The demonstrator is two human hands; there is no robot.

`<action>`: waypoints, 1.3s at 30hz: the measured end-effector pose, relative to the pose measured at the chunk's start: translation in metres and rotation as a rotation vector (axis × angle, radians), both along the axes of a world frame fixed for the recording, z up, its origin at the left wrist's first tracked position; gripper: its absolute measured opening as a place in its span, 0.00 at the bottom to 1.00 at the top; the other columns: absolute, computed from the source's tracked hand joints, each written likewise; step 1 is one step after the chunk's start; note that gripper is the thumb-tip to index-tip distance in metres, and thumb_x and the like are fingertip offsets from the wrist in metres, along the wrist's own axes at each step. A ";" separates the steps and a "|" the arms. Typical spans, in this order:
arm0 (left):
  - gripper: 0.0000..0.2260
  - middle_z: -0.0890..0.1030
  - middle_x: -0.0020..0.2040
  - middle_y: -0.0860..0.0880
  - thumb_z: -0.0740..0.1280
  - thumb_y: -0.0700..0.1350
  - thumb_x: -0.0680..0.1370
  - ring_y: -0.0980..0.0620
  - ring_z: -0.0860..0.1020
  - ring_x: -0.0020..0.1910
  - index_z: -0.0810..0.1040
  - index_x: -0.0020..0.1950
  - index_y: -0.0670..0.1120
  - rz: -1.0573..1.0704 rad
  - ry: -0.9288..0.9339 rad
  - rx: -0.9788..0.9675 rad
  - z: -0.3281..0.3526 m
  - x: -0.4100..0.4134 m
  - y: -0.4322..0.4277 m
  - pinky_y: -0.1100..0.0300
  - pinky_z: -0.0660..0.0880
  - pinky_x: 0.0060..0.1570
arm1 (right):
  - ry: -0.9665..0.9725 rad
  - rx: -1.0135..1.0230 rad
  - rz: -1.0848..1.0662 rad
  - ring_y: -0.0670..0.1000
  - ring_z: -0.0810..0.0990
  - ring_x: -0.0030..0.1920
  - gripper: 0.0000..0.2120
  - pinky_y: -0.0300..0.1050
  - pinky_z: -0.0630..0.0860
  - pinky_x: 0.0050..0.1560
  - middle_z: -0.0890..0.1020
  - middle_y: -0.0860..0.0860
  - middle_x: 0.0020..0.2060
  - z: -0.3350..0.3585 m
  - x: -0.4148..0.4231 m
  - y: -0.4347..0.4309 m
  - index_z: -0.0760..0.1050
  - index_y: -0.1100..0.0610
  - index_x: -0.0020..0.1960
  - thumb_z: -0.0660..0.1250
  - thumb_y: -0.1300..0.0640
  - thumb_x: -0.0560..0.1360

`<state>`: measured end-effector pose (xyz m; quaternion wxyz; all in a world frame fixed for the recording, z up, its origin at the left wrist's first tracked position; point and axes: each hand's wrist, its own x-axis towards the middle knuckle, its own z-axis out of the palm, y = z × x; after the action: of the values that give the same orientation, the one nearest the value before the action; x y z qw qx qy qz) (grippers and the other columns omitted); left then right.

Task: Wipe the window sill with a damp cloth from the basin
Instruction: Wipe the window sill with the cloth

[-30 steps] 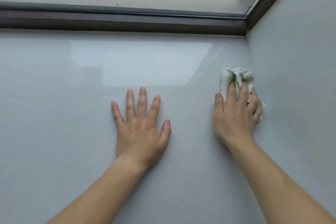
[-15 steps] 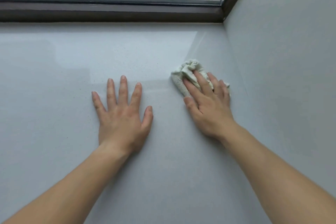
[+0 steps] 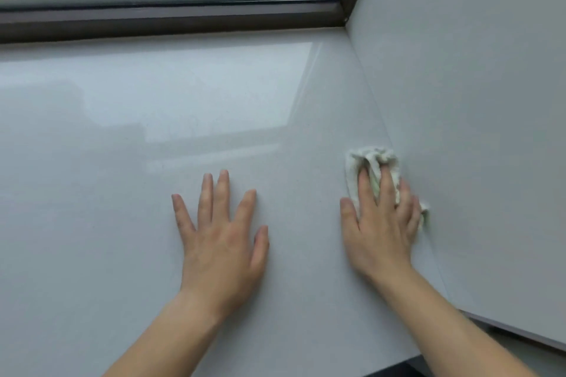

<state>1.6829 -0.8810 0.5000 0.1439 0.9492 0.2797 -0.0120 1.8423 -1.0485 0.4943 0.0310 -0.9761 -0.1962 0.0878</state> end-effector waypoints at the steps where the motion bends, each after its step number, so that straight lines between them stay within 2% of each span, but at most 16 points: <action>1: 0.25 0.59 0.78 0.38 0.56 0.56 0.76 0.39 0.52 0.79 0.70 0.70 0.48 0.001 0.004 0.007 0.001 -0.010 -0.012 0.28 0.47 0.70 | -0.015 0.014 0.020 0.60 0.48 0.78 0.32 0.59 0.40 0.77 0.52 0.50 0.81 -0.001 0.018 0.016 0.56 0.45 0.80 0.45 0.36 0.77; 5: 0.26 0.58 0.78 0.38 0.56 0.56 0.75 0.39 0.53 0.79 0.70 0.71 0.49 0.027 0.039 0.036 -0.003 -0.036 -0.042 0.27 0.46 0.70 | 0.003 0.056 0.118 0.58 0.45 0.79 0.29 0.60 0.37 0.77 0.49 0.46 0.81 -0.006 0.069 0.059 0.53 0.42 0.80 0.47 0.36 0.80; 8: 0.26 0.57 0.78 0.38 0.55 0.56 0.76 0.40 0.51 0.79 0.68 0.72 0.49 0.050 0.071 0.027 -0.005 -0.046 -0.058 0.28 0.46 0.70 | -0.049 0.111 0.232 0.58 0.47 0.79 0.30 0.60 0.39 0.77 0.53 0.46 0.80 -0.004 0.007 0.014 0.57 0.43 0.79 0.48 0.37 0.79; 11: 0.27 0.56 0.79 0.38 0.55 0.57 0.76 0.41 0.50 0.79 0.67 0.74 0.50 0.060 0.078 0.020 -0.005 -0.056 -0.073 0.28 0.46 0.70 | 0.035 0.075 0.347 0.55 0.45 0.80 0.29 0.57 0.36 0.77 0.51 0.44 0.81 0.001 -0.054 -0.053 0.56 0.43 0.80 0.47 0.38 0.79; 14: 0.28 0.54 0.79 0.39 0.54 0.58 0.77 0.42 0.49 0.79 0.65 0.75 0.51 0.066 0.076 0.015 -0.004 -0.071 -0.083 0.29 0.44 0.71 | 0.079 0.093 0.244 0.53 0.43 0.79 0.31 0.53 0.33 0.76 0.49 0.43 0.81 0.000 -0.024 -0.059 0.55 0.42 0.80 0.40 0.38 0.79; 17: 0.29 0.53 0.80 0.40 0.53 0.60 0.77 0.43 0.47 0.79 0.62 0.76 0.51 0.111 0.099 0.020 -0.003 -0.091 -0.082 0.30 0.41 0.71 | 0.035 0.132 0.153 0.54 0.43 0.79 0.31 0.56 0.35 0.76 0.50 0.45 0.81 -0.003 -0.021 -0.053 0.55 0.44 0.80 0.42 0.39 0.79; 21: 0.31 0.50 0.80 0.41 0.50 0.64 0.76 0.44 0.43 0.79 0.60 0.77 0.52 0.214 0.139 0.001 0.000 -0.118 -0.072 0.32 0.38 0.72 | -0.005 0.065 0.259 0.57 0.47 0.79 0.28 0.57 0.39 0.77 0.54 0.47 0.80 0.001 -0.079 -0.121 0.58 0.47 0.79 0.46 0.41 0.81; 24: 0.30 0.51 0.80 0.42 0.51 0.63 0.77 0.46 0.45 0.80 0.61 0.77 0.52 0.187 0.095 -0.023 -0.001 -0.133 -0.066 0.34 0.38 0.73 | 0.017 0.110 0.283 0.55 0.49 0.79 0.26 0.54 0.40 0.76 0.55 0.45 0.80 -0.001 -0.081 -0.154 0.62 0.46 0.78 0.48 0.43 0.81; 27: 0.28 0.57 0.79 0.43 0.54 0.60 0.77 0.46 0.50 0.79 0.65 0.74 0.49 0.148 -0.010 -0.052 0.000 -0.146 -0.063 0.37 0.42 0.74 | -0.007 0.222 0.202 0.57 0.55 0.77 0.26 0.60 0.49 0.74 0.62 0.47 0.78 -0.004 -0.087 -0.147 0.69 0.47 0.75 0.51 0.44 0.79; 30: 0.26 0.66 0.75 0.42 0.56 0.58 0.77 0.44 0.60 0.76 0.72 0.70 0.45 0.146 -0.105 -0.071 0.003 -0.162 -0.057 0.40 0.52 0.75 | -0.029 0.287 0.164 0.58 0.58 0.75 0.27 0.58 0.49 0.73 0.66 0.48 0.76 -0.004 -0.112 -0.140 0.72 0.48 0.72 0.53 0.40 0.77; 33: 0.23 0.71 0.70 0.41 0.59 0.56 0.76 0.40 0.67 0.70 0.76 0.64 0.43 0.187 -0.138 -0.046 0.004 -0.187 -0.050 0.38 0.62 0.70 | -0.019 0.320 0.222 0.59 0.60 0.73 0.28 0.57 0.49 0.71 0.68 0.48 0.74 -0.004 -0.147 -0.125 0.75 0.47 0.69 0.57 0.37 0.74; 39: 0.21 0.75 0.66 0.43 0.60 0.53 0.76 0.42 0.72 0.66 0.77 0.62 0.42 0.343 -0.171 -0.039 0.008 -0.262 -0.028 0.40 0.67 0.67 | -0.051 0.406 0.430 0.58 0.69 0.66 0.20 0.58 0.61 0.65 0.77 0.47 0.67 -0.007 -0.238 -0.032 0.81 0.46 0.59 0.67 0.38 0.72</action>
<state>1.4206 -0.9093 0.5078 0.1856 0.8822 0.4237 0.0882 1.6047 -1.0810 0.4869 0.2016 -0.8880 -0.4125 0.0266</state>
